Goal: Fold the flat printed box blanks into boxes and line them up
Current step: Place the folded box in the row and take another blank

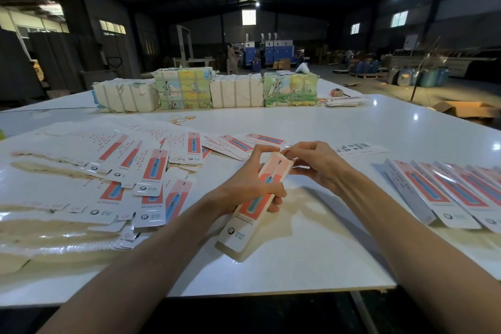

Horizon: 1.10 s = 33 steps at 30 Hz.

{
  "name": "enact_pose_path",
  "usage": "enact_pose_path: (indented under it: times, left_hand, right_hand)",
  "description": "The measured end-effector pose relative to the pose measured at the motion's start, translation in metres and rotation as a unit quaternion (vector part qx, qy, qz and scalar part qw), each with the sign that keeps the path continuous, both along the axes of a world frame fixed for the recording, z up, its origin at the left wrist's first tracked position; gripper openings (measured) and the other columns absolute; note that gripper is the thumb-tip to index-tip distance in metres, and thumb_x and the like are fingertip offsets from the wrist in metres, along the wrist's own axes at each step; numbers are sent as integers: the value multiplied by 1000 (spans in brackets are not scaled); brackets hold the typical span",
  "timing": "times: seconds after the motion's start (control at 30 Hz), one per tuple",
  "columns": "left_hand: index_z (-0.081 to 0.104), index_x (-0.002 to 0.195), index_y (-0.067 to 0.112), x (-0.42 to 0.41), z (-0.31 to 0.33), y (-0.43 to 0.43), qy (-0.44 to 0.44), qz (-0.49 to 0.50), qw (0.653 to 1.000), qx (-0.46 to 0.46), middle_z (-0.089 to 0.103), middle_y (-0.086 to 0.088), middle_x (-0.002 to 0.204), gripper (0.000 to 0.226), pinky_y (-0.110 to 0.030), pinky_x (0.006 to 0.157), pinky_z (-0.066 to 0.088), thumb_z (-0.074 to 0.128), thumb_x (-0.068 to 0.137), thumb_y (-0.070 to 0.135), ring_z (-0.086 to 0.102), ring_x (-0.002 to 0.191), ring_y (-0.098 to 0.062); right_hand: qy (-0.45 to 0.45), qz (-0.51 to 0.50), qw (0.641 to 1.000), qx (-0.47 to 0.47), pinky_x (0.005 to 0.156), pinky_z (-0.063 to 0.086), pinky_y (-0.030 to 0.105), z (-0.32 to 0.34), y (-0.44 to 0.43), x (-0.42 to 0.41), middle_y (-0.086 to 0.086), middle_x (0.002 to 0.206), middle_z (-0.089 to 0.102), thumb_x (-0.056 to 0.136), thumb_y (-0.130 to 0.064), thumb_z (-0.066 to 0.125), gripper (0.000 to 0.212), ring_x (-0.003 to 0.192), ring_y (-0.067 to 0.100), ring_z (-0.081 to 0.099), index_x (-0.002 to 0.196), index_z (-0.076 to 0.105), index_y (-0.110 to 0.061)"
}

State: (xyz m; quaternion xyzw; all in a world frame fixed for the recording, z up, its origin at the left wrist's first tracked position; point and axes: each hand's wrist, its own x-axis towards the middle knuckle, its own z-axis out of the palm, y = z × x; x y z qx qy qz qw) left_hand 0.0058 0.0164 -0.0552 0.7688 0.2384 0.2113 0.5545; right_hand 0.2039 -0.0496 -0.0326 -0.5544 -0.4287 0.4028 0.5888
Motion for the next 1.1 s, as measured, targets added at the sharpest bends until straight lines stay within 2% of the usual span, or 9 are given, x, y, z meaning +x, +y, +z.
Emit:
enact_pose_path:
  times: [0.13, 0.27, 0.47, 0.57, 0.63, 0.73, 0.87, 1.0, 1.1]
  left_hand:
    - [32, 135, 69, 1, -2, -1, 5, -9, 1000, 18, 65, -17, 117, 96, -43, 65, 64, 90, 76, 19, 79, 80, -37]
    - [30, 135, 61, -1, -1, -3, 24, 6, 996, 84, 61, -8, 118, 87, -35, 62, 64, 87, 79, 28, 79, 76, -30]
    - [28, 127, 59, 1, -1, -1, 65, 30, 984, 160, 62, 0, 115, 76, -31, 63, 65, 84, 81, 37, 79, 75, -20]
    - [28, 124, 55, 1, 0, 1, 61, 52, 979, 185, 62, 4, 107, 71, -24, 58, 62, 83, 82, 38, 77, 76, -9]
    - [30, 124, 52, 2, -1, 3, 16, 70, 988, 140, 64, -3, 105, 71, -30, 58, 64, 84, 82, 33, 78, 74, -17]
    - [38, 119, 56, 2, 1, 3, -79, 61, 995, -9, 68, -12, 110, 67, -40, 60, 64, 88, 82, 31, 79, 75, -34]
    - [45, 114, 55, 5, 2, 1, -109, 78, 988, -83, 75, -15, 108, 24, -48, 68, 66, 64, 102, 48, 79, 86, -40]
    - [52, 125, 48, 6, -2, 5, -107, 113, 985, -77, 77, -16, 102, 25, -53, 76, 66, 63, 103, 46, 79, 88, -38]
    - [64, 113, 38, 4, -4, 8, -114, 149, 982, -35, 78, -9, 89, 15, -36, 69, 65, 64, 102, 48, 81, 83, -26]
  right_hand:
    - [-12, -1, 1000, -7, 67, 63, 29, -2, -1, 2, 18, 93, 80, 92, 3, 70, 11, 80, 23, 80, 91, 80, 4]
    - [1, 19, 1000, -12, 72, 64, 32, -1, -2, 5, 19, 101, 80, 92, -3, 74, 9, 90, 28, 80, 92, 83, 0]
    - [-13, 11, 999, -39, 70, 64, 29, -1, -3, 5, 16, 101, 81, 91, -3, 75, 14, 90, 24, 80, 88, 87, -11]
    - [-6, 38, 999, -9, 78, 64, 29, -1, -5, 0, 15, 106, 81, 94, -4, 73, 15, 99, 25, 79, 97, 86, -9]
    - [18, 53, 998, 24, 85, 64, 29, 0, -5, -7, 15, 110, 80, 96, -3, 70, 18, 105, 24, 78, 104, 85, -7]
    - [27, 47, 996, 68, 87, 63, 28, -3, -2, -20, 19, 112, 79, 99, -4, 68, 20, 100, 22, 76, 115, 80, -4]
    - [23, 3, 995, 98, 87, 63, 29, -8, -1, -26, 20, 107, 79, 96, -3, 72, 20, 95, 24, 76, 115, 77, 4]
    - [-2, 2, 996, 88, 89, 64, 32, -8, -3, -23, 24, 106, 79, 97, 1, 69, 17, 95, 29, 77, 111, 77, 7]
    - [-2, 18, 997, 77, 79, 63, 26, -6, -4, -24, 19, 104, 80, 97, 1, 68, 16, 91, 25, 78, 109, 79, 5]
